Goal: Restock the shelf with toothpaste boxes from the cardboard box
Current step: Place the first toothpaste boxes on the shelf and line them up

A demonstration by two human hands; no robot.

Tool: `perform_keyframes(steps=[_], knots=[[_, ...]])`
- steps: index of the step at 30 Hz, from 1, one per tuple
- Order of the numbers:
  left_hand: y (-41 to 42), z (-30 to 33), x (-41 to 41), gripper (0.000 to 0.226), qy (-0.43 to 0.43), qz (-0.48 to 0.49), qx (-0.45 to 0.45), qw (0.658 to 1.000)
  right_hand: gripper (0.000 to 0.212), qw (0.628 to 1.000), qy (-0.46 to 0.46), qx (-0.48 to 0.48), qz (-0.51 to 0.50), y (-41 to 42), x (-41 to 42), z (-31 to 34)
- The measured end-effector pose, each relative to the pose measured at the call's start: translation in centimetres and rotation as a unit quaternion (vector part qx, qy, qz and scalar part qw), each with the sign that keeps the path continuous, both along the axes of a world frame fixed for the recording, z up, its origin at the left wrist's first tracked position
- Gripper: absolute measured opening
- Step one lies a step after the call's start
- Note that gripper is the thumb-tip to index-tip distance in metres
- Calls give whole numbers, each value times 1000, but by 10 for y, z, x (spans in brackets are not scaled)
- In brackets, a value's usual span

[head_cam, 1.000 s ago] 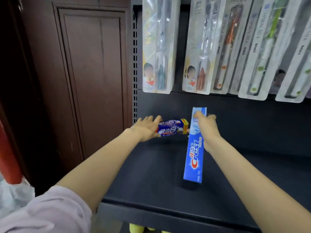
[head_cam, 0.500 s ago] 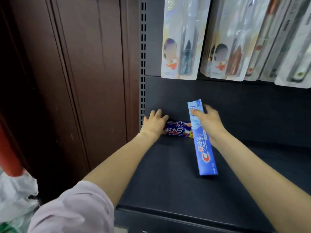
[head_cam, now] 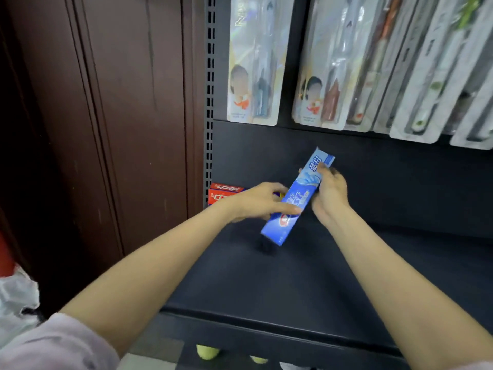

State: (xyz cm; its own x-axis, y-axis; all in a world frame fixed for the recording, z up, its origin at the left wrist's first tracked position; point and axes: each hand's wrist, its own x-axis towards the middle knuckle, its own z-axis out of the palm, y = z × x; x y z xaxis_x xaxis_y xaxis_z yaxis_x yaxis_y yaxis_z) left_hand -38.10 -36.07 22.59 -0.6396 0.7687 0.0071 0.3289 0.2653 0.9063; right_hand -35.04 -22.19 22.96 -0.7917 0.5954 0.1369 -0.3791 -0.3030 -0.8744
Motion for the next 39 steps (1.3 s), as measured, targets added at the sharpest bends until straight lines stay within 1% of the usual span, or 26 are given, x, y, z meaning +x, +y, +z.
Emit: perform_keyframes(steps=[1, 2, 3, 4, 5, 6, 7, 8, 9, 10, 11, 12, 14, 15, 16, 18, 19, 21, 23, 24, 27, 29, 31, 33, 37, 39], knots=[[2, -2, 2, 35, 29, 0, -13, 999, 24, 997, -18, 66, -31, 6, 5, -1], [4, -1, 3, 41, 82, 13, -29, 996, 48, 980, -57, 177, -76, 14, 11, 0], [7, 1, 2, 45, 155, 28, -55, 986, 70, 938, -96, 311, -124, 23, 21, 4], [12, 4, 2, 48, 236, 38, -91, 967, 84, 873, -110, 445, -167, 34, 28, 7], [16, 7, 1, 48, 303, 47, -119, 944, 89, 791, -106, 573, -190, 43, 38, 11], [20, 10, 1, 46, 341, 57, -131, 929, 88, 710, -106, 676, -170, 52, 47, 15], [25, 12, 2, 43, 350, 67, -131, 925, 83, 645, -122, 745, -115, 57, 55, 20], [30, 13, 4, 40, 347, 79, -124, 926, 77, 608, -153, 777, -51, 62, 57, 21], [36, 13, 5, 40, 344, 92, -114, 927, 70, 591, -181, 786, 0, 65, 61, 22], [43, 14, 7, 42, 346, 106, -105, 926, 60, 585, -202, 785, 22, 68, 62, 21], [49, 13, 7, 45, 356, 122, -101, 921, 51, 588, -207, 782, 18, 71, 64, 20], [52, 11, 7, 50, 372, 143, -102, 911, 45, 602, -211, 770, 5, 74, 65, 19], [51, 7, 2, 62, 402, 183, -127, 888, 43, 624, -217, 751, -15, 86, 64, 16], [49, 4, -1, 67, 405, 192, -160, 879, 44, 623, -224, 749, -24, 95, 61, 15], [46, 0, -5, 68, 403, 195, -206, 870, 44, 621, -234, 747, -30, 105, 56, 11], [40, -12, -11, 60, 404, 186, -286, 849, 43, 608, -244, 754, -43, 118, 48, 5], [39, -17, -14, 55, 405, 184, -310, 840, 41, 597, -246, 762, -49, 122, 43, 2], [38, -24, -19, 53, 400, 185, -337, 832, 39, 566, -255, 782, -52, 126, 33, 0], [38, -27, -25, 56, 393, 185, -346, 832, 40, 538, -274, 796, -40, 123, 22, -1], [39, -27, -27, 57, 391, 185, -344, 833, 40, 530, -279, 800, -33, 121, 17, -3], [41, -29, -32, 57, 389, 195, -339, 834, 44, 527, -269, 805, -41, 113, 7, -13], [41, -31, -34, 58, 391, 202, -341, 831, 51, 521, -251, 811, -88, 108, 7, -23], [41, -35, -34, 60, 392, 205, -340, 830, 53, 506, -242, 820, -115, 104, 9, -36], [41, -37, -34, 61, 394, 205, -340, 829, 51, 489, -261, 827, -95, 98, 10, -48], [46, -36, -33, 63, 380, 211, -343, 833, 59, 503, -275, 816, -71, 94, 9, -57], [49, -33, -28, 62, 365, 218, -339, 839, 59, 518, -272, 810, -35, 97, 9, -52]])
